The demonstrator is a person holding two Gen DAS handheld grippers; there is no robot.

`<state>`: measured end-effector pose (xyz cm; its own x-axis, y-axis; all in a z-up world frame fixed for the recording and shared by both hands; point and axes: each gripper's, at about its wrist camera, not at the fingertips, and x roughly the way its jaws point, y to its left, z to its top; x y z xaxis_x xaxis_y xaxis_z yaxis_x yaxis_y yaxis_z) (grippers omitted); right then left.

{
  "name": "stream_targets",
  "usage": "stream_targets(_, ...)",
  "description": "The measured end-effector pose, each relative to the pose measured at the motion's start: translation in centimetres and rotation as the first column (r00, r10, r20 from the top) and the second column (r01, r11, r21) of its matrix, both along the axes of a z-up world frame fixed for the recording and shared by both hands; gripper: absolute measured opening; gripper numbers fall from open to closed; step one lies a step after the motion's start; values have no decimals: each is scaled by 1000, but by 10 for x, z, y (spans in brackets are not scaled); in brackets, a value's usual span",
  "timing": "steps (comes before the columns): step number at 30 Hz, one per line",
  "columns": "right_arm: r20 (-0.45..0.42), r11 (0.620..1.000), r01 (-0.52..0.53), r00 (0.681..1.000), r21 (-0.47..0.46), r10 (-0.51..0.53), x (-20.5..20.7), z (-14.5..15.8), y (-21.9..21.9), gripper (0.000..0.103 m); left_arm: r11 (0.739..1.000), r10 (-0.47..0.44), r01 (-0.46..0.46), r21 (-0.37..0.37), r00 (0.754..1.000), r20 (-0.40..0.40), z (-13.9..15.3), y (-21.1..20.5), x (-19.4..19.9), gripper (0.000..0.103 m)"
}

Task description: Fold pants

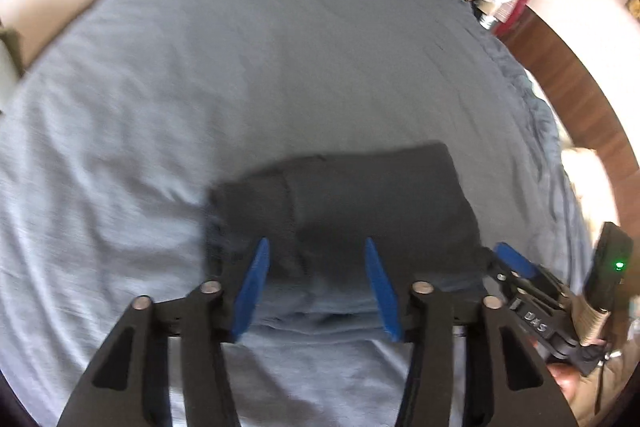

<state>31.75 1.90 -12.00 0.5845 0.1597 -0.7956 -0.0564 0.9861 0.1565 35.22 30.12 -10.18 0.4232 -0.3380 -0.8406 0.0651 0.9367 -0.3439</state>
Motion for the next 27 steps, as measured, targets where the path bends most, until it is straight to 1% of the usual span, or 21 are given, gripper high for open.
stream_targets(2,-16,1000,-2,1000,7,2,-2,-7,-3,52,999,-5,6,43,1000,-22,-14,-2,0,43)
stream_targets(5,-50,1000,-19,999,-4,19,-3,-19,-3,51,996,15,-10,90,999,-51,-31,4,0,42)
stream_targets(8,-92,999,-26,995,-19,24,-4,-30,-3,51,995,16,-10,96,998,-60,-39,5,-2,43)
stream_targets(10,-107,999,-29,994,-24,26,-6,-34,-3,51,994,12,-6,107,999,-53,-39,4,-3,44)
stream_targets(15,-105,998,-40,994,-50,35,-10,-34,-4,51,990,7,-1,142,999,-40,-37,-4,-8,45)
stream_targets(19,-120,998,-25,993,-64,17,-13,-29,-8,51,983,29,-25,183,999,-21,-28,-5,-13,53)
stream_targets(21,-102,997,-12,995,-76,4,-17,-20,-12,51,976,33,-32,215,999,0,-21,-7,-18,53)
stream_targets(22,-70,996,-5,998,-87,-2,-20,-13,-14,51,973,33,-35,230,999,12,-17,-8,-21,53)
stream_targets(25,32,996,-13,999,-84,15,-23,7,-17,51,971,57,-65,229,997,44,-8,-6,-27,53)
stream_targets(26,44,997,-25,999,-69,28,-20,9,-17,51,971,68,-79,226,996,55,-5,-6,-28,53)
stream_targets(27,52,998,-36,998,-48,38,-15,10,-18,45,970,76,-88,225,995,62,-4,-5,-28,53)
